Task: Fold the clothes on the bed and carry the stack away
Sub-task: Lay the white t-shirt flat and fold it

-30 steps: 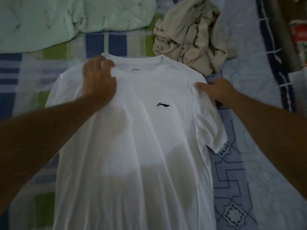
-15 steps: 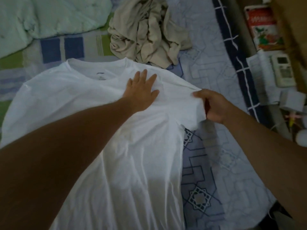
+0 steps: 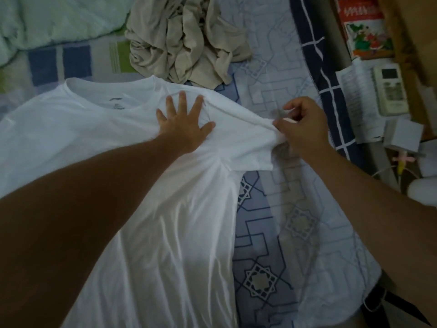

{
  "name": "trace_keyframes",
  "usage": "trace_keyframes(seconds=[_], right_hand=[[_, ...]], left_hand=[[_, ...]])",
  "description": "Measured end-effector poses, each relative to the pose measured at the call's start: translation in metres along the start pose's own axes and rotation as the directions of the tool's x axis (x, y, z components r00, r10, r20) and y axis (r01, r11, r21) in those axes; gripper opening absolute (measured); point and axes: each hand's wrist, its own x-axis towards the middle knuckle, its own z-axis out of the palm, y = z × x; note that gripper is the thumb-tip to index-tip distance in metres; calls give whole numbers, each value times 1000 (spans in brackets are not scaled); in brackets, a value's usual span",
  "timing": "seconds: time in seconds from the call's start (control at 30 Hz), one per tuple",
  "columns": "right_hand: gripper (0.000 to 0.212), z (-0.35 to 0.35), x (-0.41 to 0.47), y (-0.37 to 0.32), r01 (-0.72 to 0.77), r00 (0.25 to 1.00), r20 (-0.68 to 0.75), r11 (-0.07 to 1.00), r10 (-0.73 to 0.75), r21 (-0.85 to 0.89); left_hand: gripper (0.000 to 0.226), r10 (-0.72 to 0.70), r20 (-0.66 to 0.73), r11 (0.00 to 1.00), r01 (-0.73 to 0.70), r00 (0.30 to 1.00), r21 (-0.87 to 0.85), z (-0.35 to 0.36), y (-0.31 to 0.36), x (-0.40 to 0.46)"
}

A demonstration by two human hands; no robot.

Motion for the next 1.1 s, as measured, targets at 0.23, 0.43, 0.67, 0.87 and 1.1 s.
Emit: trace_keyframes(seconds=[0.23, 0.43, 0.67, 0.87, 1.1], right_hand=[[52, 2, 12, 10, -216, 950, 200, 968, 238, -127], [39, -1, 13, -2, 329, 906, 393, 846, -157, -421], [21, 10, 39, -13, 198, 969, 233, 836, -86, -513], [46, -1, 52, -9, -195, 964, 133, 953, 230, -231], [14, -2, 38, 1, -334, 898, 270, 938, 347, -94]], left_hand=[[65, 130, -206, 990, -138, 970, -26, -6, 28, -12], [43, 159, -244, 984, -174, 957, -40, -24, 41, 16], [28, 31, -292, 981, -86, 956, -176, -47, 43, 49], [41, -28, -482, 915, -172, 876, -364, -32, 50, 30], [72, 127, -184, 989, -139, 975, -54, 5, 38, 18]])
